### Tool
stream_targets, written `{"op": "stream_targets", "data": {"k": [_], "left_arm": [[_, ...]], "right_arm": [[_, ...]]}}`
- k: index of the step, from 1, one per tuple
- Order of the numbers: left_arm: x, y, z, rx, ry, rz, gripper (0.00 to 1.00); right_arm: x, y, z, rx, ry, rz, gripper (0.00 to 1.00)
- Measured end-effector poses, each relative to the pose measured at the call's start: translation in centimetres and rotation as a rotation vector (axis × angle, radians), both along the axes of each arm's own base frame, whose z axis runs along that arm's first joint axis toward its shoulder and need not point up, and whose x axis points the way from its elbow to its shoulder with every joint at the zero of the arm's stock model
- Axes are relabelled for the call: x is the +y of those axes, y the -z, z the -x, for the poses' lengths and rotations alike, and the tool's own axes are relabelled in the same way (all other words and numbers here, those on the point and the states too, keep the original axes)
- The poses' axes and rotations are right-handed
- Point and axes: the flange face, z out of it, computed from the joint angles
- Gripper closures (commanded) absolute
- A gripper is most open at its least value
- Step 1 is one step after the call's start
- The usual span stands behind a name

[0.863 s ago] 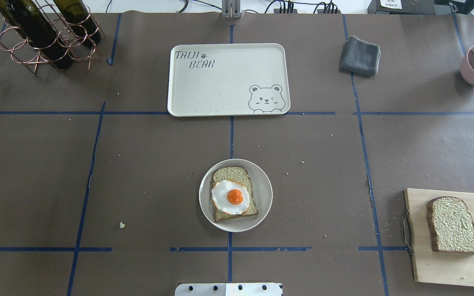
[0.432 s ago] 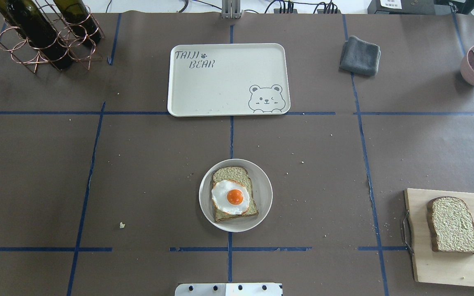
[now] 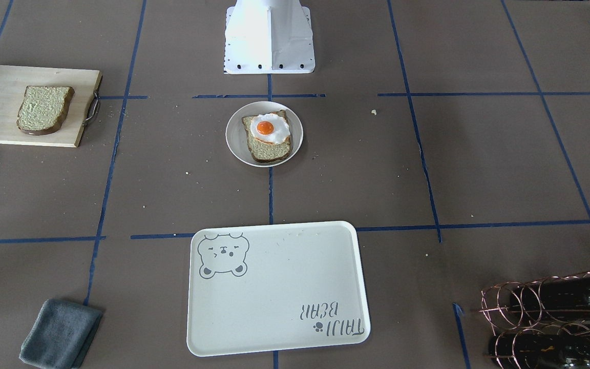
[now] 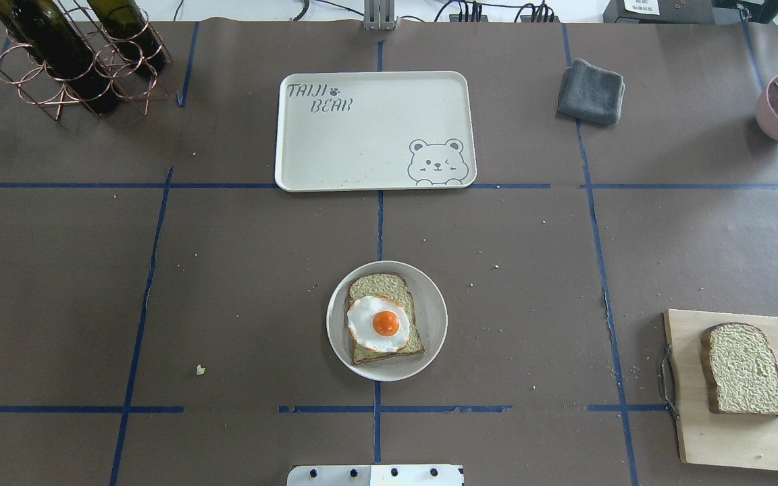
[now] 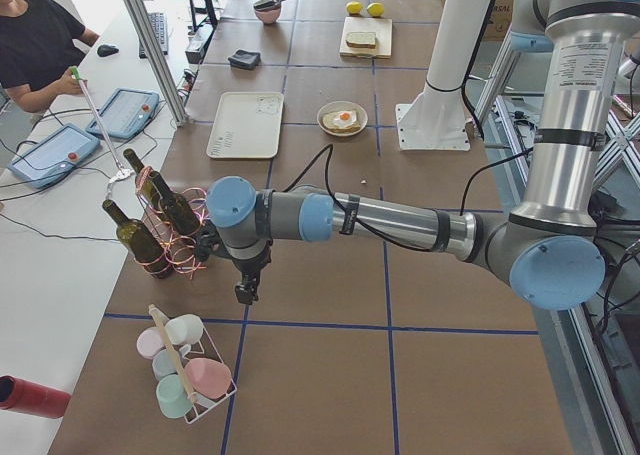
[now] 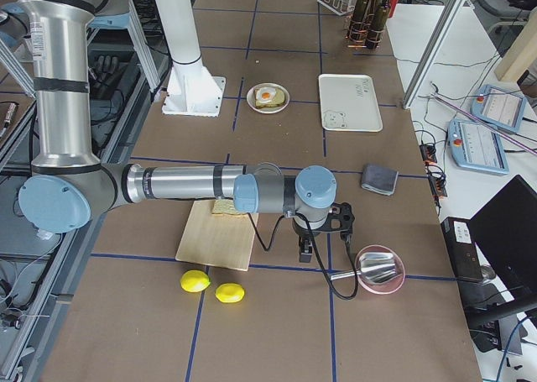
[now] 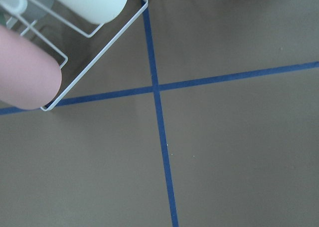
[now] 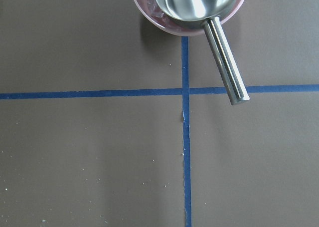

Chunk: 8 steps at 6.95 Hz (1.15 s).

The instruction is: Make sandwich and place on tray

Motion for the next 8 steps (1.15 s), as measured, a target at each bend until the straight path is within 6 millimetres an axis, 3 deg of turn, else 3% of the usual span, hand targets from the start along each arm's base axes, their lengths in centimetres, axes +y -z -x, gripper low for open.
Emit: {"op": "stream_targets", "data": {"k": [1,2,4,6,8], "left_arm": [[-2.3,3.4,-0.9,0.005,-0.016,-0.083,0.0],[-3.9,6.4,-3.2,0.01,-0.054,-0.178,0.0],[-5.2,10.3,-10.5,0.038,-0.109,-0.222,0.0],[-5.8,15.1,-19.8,0.088,-0.101,-0.128,0.0],[-4.8,18.6,-25.1,0.156,-0.012,-0.071,0.0]], "right_arm": [[-0.8,1.8,0.4,-0.001,-0.007,-0.018,0.0],[-2.1,4.1,1.2,-0.007,-0.008,-0.044,0.0],[-3.1,6.7,4.5,-0.065,0.037,-0.061,0.0],[-2.4,8.2,6.9,-0.114,0.067,-0.057,0.0],[0.4,8.4,8.2,-0.089,0.03,-0.036,0.0]]}}
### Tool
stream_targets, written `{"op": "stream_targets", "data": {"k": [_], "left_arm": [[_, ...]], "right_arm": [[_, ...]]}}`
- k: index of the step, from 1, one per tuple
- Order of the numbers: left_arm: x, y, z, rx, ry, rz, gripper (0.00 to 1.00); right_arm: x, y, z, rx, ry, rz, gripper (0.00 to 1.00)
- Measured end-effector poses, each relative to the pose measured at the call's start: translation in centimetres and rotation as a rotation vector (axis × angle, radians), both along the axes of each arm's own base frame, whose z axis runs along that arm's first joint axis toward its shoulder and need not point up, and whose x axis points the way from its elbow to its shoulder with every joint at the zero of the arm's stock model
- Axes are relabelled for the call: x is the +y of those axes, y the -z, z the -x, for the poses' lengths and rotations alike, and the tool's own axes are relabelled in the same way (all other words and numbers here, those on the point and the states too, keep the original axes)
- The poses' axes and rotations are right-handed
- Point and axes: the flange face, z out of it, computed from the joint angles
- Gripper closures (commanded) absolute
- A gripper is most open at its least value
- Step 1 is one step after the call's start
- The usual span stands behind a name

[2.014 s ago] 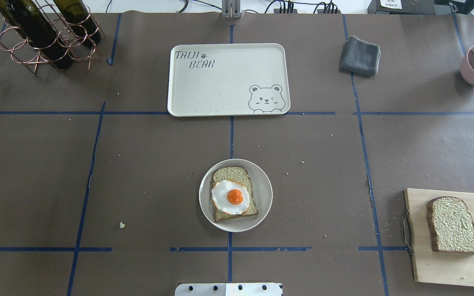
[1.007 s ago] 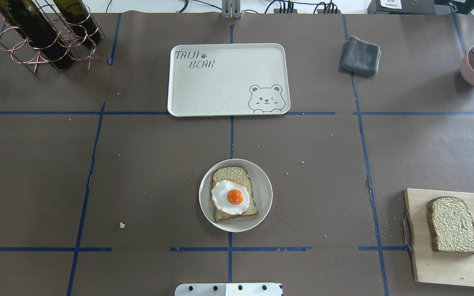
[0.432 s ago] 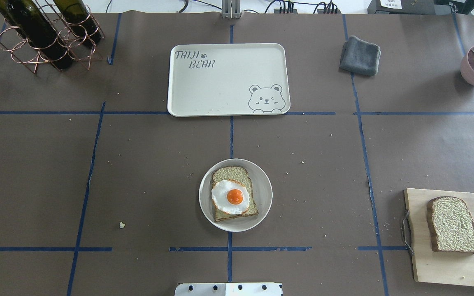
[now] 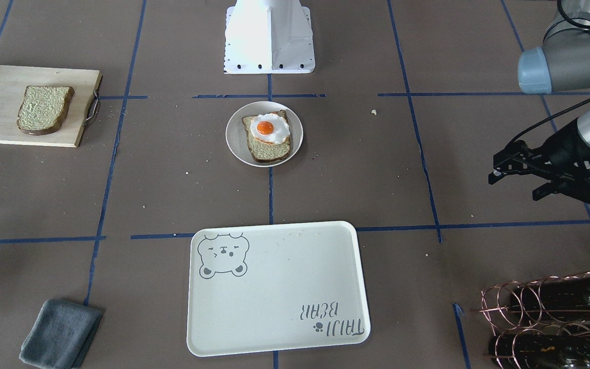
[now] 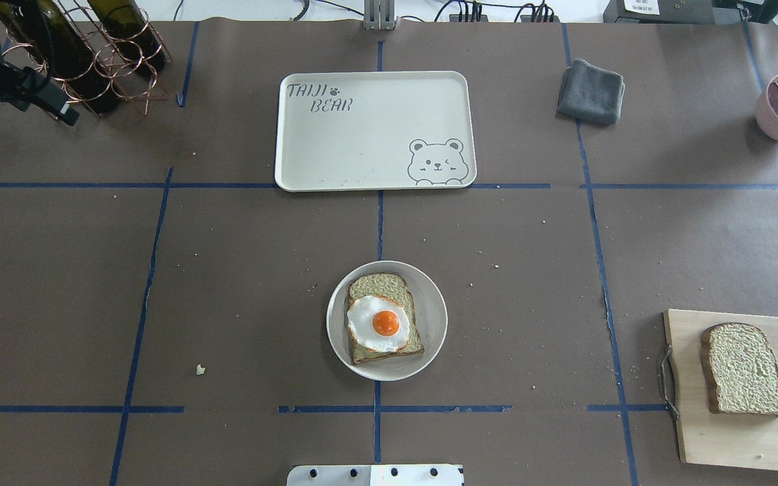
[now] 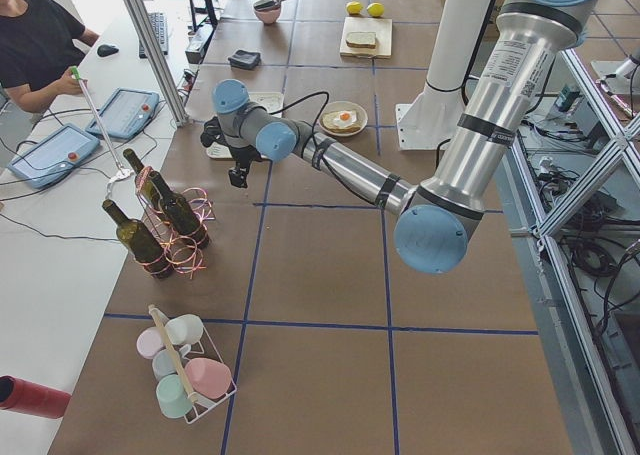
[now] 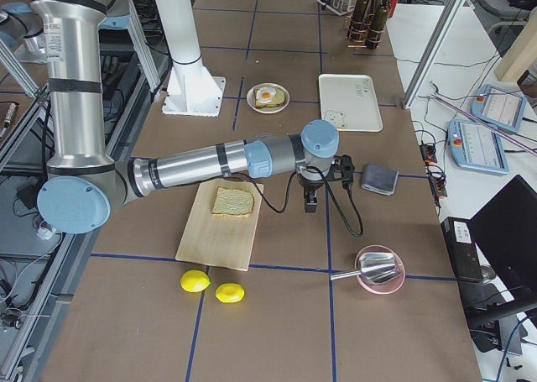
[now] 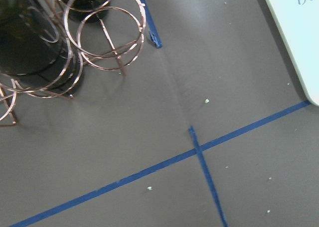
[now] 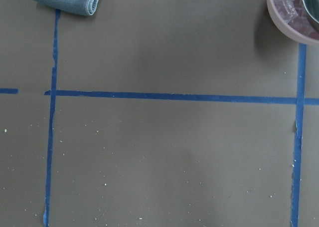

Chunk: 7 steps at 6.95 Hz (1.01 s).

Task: Make sandwich and place on tray
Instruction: 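Lower the right gripper to the board bread while the left arm shifts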

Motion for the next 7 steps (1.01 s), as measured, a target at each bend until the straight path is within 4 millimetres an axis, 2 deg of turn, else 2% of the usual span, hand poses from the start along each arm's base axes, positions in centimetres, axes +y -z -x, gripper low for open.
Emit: {"op": "stream_targets", "data": {"k": [1,3,5,7], "left_arm": [[0.7,1.3,-1.7,0.033,0.06,0.028,0.0],[2.6,3.5,-5.1,0.067,0.133,0.067,0.0],[4.1,5.2,-6.7,0.094,0.151,0.099,0.0],[4.8,6.2,-7.2,0.11,0.155,0.112,0.0]], "right_arm": [[2.3,-0.8,1.0,0.0,-0.027,0.004,0.0],[8.4,-3.7,4.2,-0.022,-0.083,0.018,0.0],[14.3,-6.3,7.2,-0.008,-0.078,0.031,0.0],[19.4,-8.0,10.6,0.026,-0.04,0.011,0.0]]}}
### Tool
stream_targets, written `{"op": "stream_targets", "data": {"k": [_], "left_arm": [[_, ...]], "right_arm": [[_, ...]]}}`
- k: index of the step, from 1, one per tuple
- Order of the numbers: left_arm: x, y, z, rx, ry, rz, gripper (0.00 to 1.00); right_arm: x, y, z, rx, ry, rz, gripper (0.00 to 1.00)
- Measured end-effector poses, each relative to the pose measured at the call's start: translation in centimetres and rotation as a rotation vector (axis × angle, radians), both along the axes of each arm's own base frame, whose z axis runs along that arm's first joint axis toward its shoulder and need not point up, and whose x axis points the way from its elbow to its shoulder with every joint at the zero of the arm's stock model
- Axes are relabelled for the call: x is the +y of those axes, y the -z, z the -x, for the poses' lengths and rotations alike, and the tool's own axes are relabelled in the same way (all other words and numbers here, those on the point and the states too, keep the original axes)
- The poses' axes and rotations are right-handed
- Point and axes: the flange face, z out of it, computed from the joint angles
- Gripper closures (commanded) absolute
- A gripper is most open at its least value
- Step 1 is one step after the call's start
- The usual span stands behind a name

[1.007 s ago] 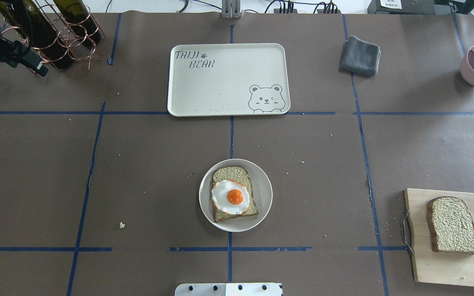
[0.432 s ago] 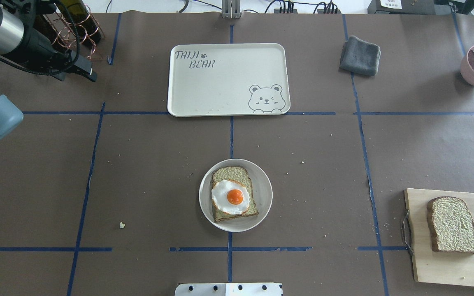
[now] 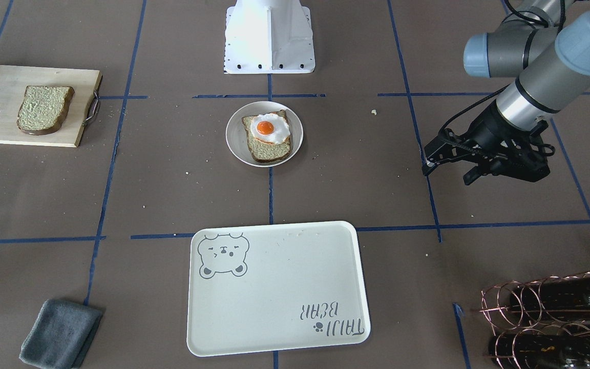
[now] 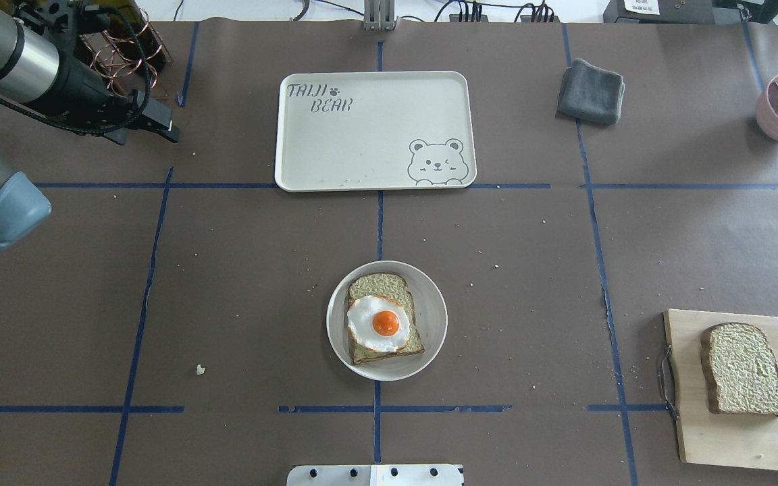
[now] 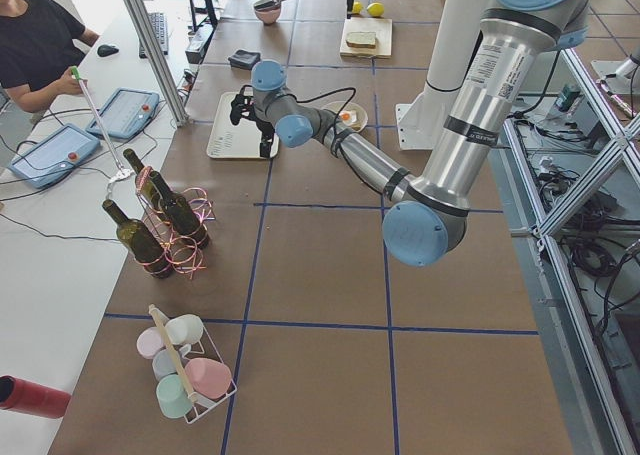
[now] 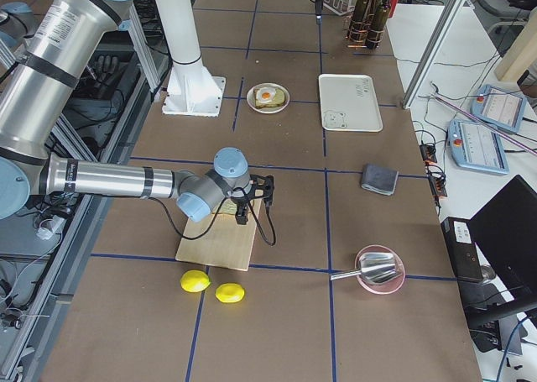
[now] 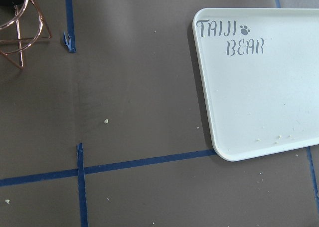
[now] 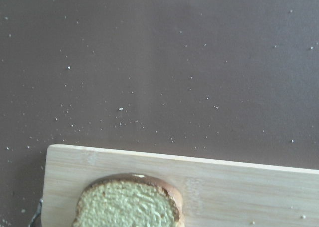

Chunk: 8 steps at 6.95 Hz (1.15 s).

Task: Make sandwich and place on tray
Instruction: 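Lower the right gripper to the board bread while the left arm shifts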

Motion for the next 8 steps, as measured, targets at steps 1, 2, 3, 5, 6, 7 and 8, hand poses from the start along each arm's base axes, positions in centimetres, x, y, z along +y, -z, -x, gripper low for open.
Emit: {"op": "stream_targets", "data": {"k": [1,2,3,5,6,7,8], "left_arm": [[0.2,0.2,-0.1,0.003,-0.001,-0.001,0.0],[0.2,0.3,-0.1,0.003,0.001,-0.002,0.0],[0.2,0.4,-0.1,0.001,0.006,-0.005,0.0],[0.2,0.5,-0.1,-0.001,0.01,-0.008,0.0],[0.2,0.4,-0.1,-0.002,0.011,-0.01,0.0],[0.2,0.4,-0.1,-0.003,0.01,-0.011,0.0],[0.2,0.3,0.0,-0.003,0.011,-0.011,0.0]], "right_arm": [[1.5,-0.6,2.1,0.027,0.018,-0.008,0.0],[2.5,-1.1,3.6,0.048,0.027,-0.012,0.03],[3.0,-1.5,4.2,0.053,0.031,-0.008,0.09],[3.5,-2.9,4.4,0.058,0.044,0.007,0.25],[3.7,-3.2,4.4,0.054,0.052,0.013,0.31],[3.8,-3.3,4.4,0.051,0.056,0.015,0.38],[3.8,-3.3,4.5,0.049,0.058,0.015,0.49]]}}
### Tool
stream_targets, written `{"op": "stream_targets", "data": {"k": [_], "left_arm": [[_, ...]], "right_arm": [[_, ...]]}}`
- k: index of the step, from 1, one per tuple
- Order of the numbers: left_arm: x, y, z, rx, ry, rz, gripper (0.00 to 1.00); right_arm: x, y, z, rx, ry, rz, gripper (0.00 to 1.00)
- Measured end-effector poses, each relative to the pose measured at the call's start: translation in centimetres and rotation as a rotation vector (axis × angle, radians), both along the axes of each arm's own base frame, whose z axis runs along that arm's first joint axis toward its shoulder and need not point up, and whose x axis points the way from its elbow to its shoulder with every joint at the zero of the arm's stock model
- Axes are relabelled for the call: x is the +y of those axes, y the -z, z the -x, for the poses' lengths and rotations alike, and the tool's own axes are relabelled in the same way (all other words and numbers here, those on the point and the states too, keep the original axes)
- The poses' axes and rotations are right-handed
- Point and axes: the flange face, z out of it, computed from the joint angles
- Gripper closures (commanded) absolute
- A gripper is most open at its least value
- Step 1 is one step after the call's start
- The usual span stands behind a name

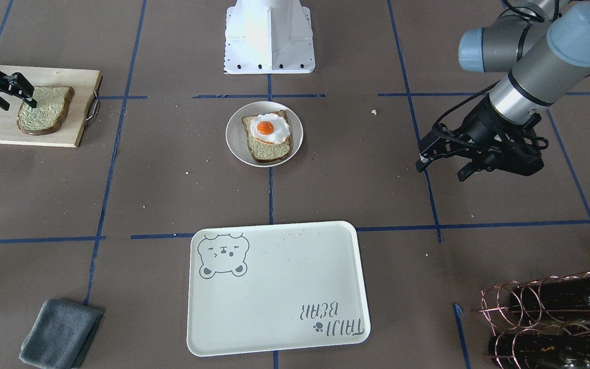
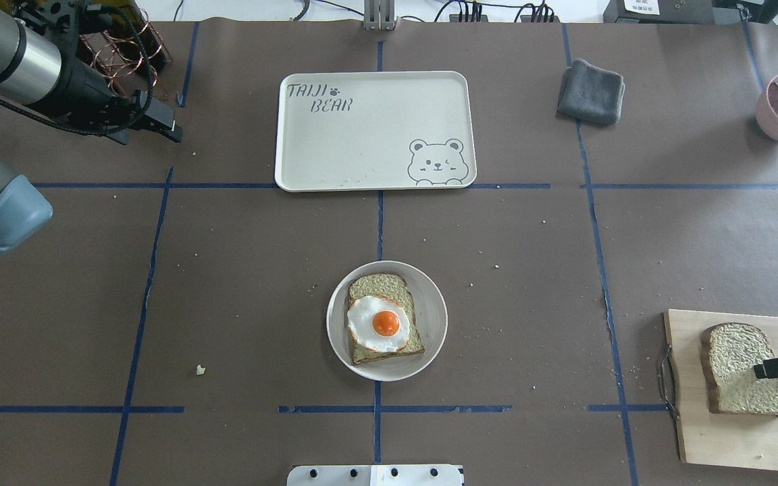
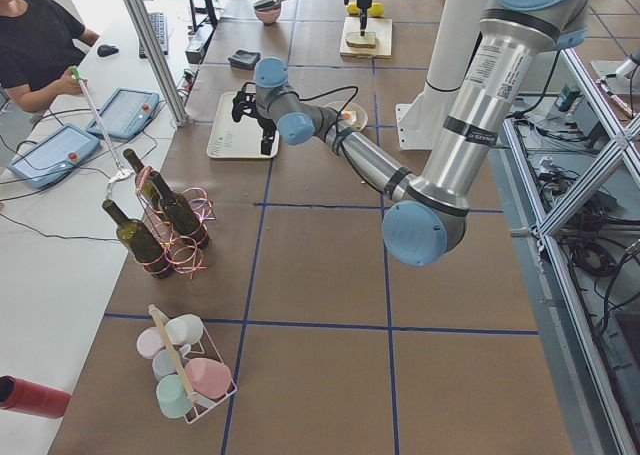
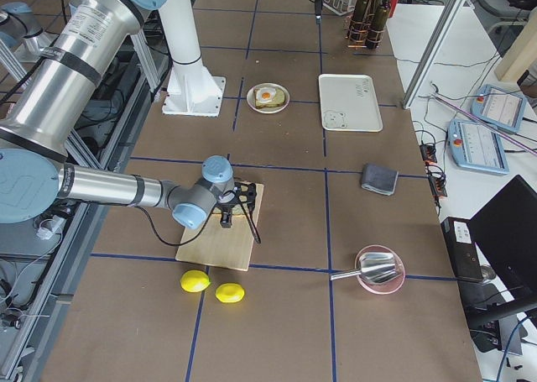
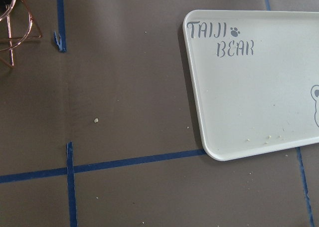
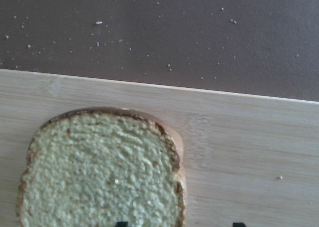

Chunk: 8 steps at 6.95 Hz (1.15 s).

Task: Make sandwich and place on tray
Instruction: 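Grasp the bread slice edge with the right gripper and lift it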

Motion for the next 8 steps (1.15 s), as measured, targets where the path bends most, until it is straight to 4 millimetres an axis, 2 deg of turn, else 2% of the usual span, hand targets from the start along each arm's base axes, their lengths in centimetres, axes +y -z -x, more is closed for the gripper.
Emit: {"op": "stream_targets", "data": {"k": [2,3,4,5,8], "left_arm": [[0.0,-0.2,0.04,-0.002,0.0,0.002,0.0],[0.02,-0.28,0.06,-0.003,0.0,0.002,0.0],[0.02,-0.36,0.07,-0.004,-0.001,0.002,0.0],[0.03,-0.37,0.07,-0.004,-0.001,0.002,0.0],[0.02,-0.4,0.06,-0.004,0.0,0.004,0.0]], "right_arm": [[-0.04,0.04,0.27,-0.002,0.005,-0.001,0.53],[-0.02,0.07,0.48,-0.003,0.01,-0.002,0.61],[0.0,0.13,0.66,-0.005,0.014,-0.003,0.9],[0.0,0.18,0.75,-0.006,0.016,-0.004,1.0],[-0.1,0.62,0.82,-0.015,0.016,-0.01,1.0]]}}
